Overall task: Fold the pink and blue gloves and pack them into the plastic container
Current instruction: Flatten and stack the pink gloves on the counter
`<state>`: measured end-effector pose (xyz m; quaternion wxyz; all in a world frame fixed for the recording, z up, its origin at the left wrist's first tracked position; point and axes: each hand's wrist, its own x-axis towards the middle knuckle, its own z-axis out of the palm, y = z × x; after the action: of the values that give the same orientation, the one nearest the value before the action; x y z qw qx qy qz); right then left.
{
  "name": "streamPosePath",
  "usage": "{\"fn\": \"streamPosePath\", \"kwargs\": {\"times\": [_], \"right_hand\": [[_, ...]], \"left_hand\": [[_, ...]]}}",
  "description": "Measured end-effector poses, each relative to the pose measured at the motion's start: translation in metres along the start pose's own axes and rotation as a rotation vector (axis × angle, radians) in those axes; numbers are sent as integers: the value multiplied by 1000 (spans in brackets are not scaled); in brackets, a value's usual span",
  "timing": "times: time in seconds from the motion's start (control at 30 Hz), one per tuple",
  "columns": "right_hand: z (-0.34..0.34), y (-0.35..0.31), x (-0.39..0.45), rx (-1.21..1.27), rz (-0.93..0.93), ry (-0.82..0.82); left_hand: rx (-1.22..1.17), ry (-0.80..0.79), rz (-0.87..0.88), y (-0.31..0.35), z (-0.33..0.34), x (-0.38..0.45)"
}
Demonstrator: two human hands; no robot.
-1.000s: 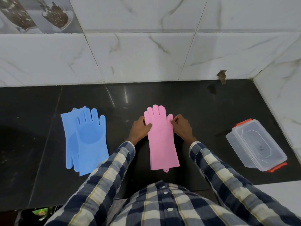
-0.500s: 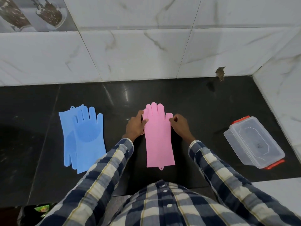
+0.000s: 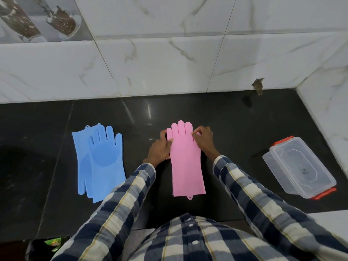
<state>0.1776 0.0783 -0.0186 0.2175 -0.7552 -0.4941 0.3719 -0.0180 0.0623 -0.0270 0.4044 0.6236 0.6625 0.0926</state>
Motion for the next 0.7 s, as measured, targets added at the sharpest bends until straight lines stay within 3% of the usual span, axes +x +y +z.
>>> {"fn": "streamPosePath", "kwargs": {"times": [0.13,0.7], "right_hand": [[-3,5,1,73,21,-4],[4,-5,9,-82,29,-16]], "left_hand": [[81,9,8,-1,3,6],[148,14,13,3,2,16]]}}
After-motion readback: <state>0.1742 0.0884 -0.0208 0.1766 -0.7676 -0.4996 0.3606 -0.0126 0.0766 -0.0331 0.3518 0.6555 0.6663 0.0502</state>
